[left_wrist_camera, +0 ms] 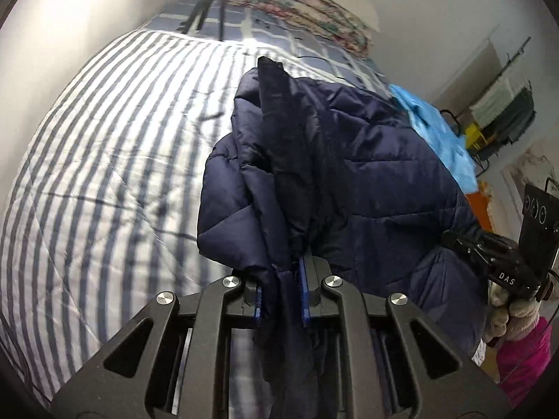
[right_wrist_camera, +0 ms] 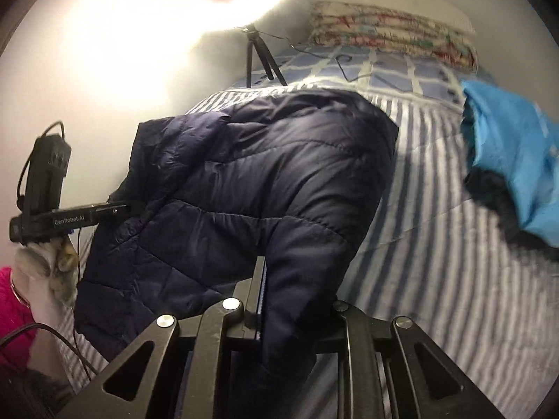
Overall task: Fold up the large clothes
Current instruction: 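Lift the folded jacket with both tools and carry it along the bed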
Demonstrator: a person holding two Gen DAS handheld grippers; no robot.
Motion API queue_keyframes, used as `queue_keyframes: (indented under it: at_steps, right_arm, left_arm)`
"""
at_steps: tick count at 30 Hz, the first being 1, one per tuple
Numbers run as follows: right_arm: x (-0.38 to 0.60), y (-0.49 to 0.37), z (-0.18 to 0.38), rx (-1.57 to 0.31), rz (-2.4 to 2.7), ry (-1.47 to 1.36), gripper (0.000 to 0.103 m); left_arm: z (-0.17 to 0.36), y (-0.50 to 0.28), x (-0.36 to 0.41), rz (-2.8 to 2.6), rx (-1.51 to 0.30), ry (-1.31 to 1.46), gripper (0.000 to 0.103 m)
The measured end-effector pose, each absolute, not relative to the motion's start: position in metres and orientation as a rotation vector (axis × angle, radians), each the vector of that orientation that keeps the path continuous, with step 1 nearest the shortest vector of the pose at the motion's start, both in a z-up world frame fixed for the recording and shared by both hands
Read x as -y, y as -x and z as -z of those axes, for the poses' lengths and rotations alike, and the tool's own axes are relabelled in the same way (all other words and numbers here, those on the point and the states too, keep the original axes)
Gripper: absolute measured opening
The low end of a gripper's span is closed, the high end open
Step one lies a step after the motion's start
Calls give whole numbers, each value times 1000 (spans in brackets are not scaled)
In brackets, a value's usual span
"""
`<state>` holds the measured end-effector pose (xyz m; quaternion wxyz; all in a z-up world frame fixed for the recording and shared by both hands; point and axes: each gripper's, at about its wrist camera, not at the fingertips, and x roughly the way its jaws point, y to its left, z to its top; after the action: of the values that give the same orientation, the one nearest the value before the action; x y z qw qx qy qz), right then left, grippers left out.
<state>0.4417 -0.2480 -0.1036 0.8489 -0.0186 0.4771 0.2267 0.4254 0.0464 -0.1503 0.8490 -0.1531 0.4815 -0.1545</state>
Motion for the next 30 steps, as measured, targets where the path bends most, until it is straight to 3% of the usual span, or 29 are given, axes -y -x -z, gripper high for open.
queue_keyframes:
  at_steps: [16, 30]
  right_arm:
    - [351, -373, 27, -880, -324, 113, 15]
    - [454, -393, -32, -748, -176, 162, 14]
  left_arm:
    - [85, -389, 70, 513, -942, 290, 12]
    - [32, -455, 188, 642, -820, 293, 12]
